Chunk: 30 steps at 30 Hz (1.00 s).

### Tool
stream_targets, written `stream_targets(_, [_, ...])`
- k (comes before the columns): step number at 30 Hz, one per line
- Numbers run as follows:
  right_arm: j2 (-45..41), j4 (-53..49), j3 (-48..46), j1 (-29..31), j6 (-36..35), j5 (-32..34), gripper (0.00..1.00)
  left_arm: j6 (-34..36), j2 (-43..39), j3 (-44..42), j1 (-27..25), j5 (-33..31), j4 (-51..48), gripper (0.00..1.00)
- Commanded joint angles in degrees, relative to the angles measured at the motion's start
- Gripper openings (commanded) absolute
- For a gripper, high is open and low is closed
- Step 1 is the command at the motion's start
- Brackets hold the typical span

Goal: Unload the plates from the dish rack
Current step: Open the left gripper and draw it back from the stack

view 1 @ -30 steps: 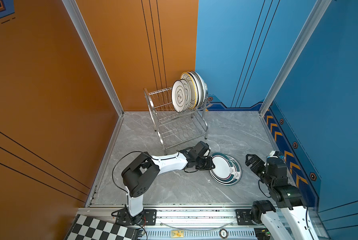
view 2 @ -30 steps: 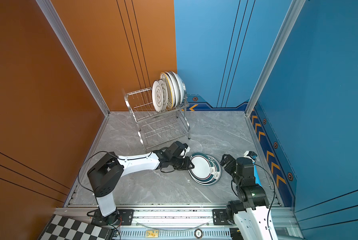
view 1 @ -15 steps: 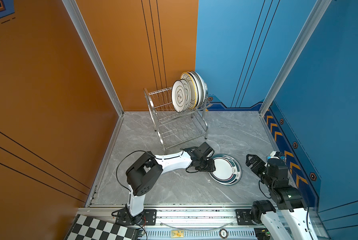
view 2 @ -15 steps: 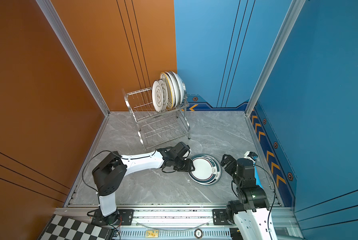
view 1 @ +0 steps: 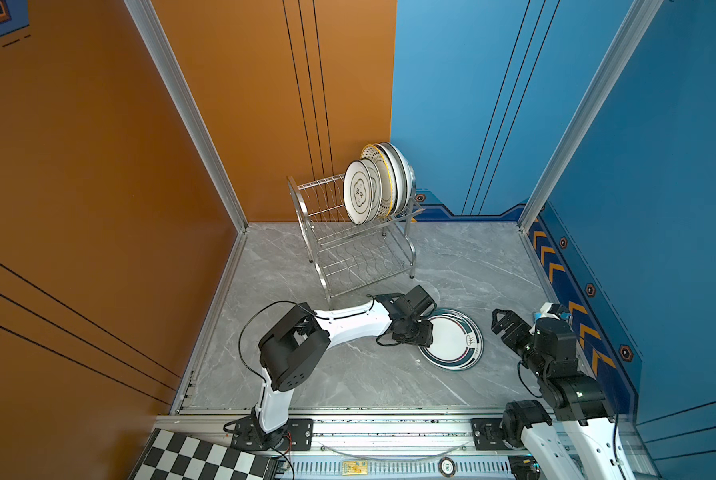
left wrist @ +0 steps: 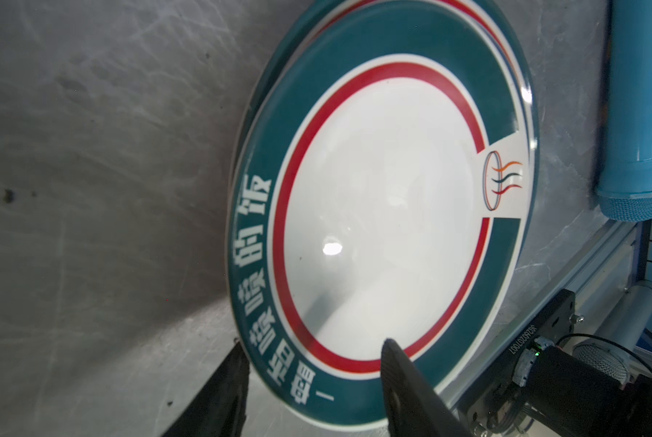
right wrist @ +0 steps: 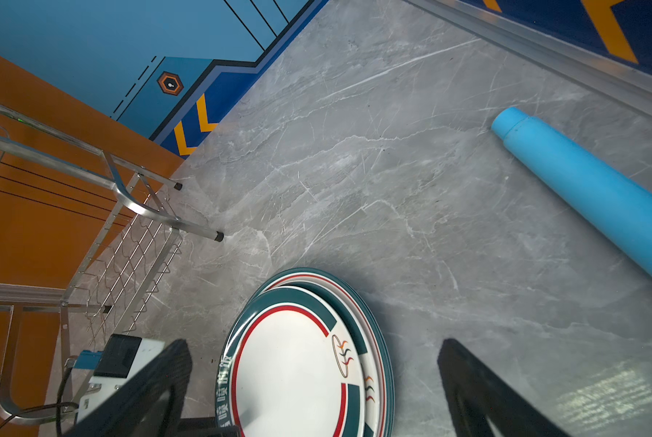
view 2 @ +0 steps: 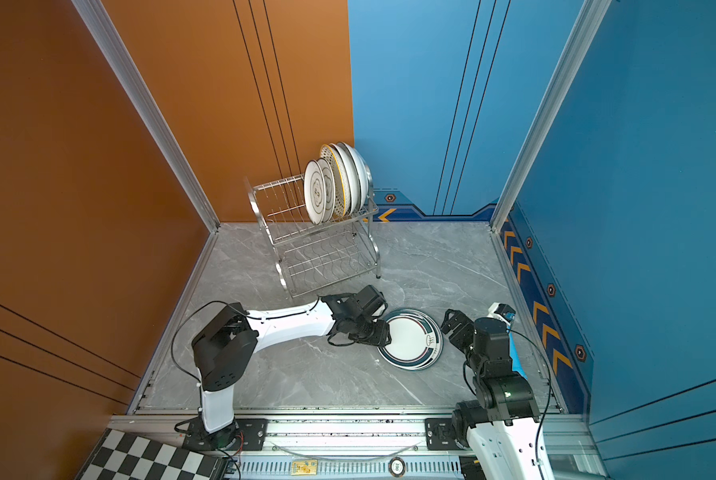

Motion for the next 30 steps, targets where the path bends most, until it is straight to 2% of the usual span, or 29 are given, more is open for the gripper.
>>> stream_targets(1, [-0.92,-2.18,-0.69,-0.44,-1.15,-0.82,1.0,1.94,1.62,2.2,-1.1,-1.42,-2.79,0.58])
stream_targets(10, [-1.4,-2.37,-0.59,-0.53,-1.33,-0.86,1.0,2.82,1.88,3.29,-1.75,-1.74,-3.8,0.63])
stream_targets(16, [-1.0,-1.73,0.07,-0.53,-2.9,-2.11,1.0,3.75,-0.2,2.06,-1.06,-5.25,-6.67,0.65])
stream_targets(21, [0.77,0.88,3.19,-0.53,-6.62,-6.97,1.0,4.97,-7.75,-3.75,1.39,-9.19,-7.71,0.71])
stream_targets(25, [5.57,3.61,8.75,-0.36,-8.24,-11.77,1.0,6.02,-15.56,-9.28,4.68,-11.7,-8.24,0.75])
stream_targets(28, [10.1,5.54,14.11,1.28,-8.49,-12.7,1.0,6.5,-21.32,-13.25,7.92,-11.96,-8.36,0.76])
stream_targets(30, [13.09,7.46,17.62,4.14,-8.77,-11.56,1.0,6.85,-24.63,-15.54,10.06,-12.15,-8.59,0.81])
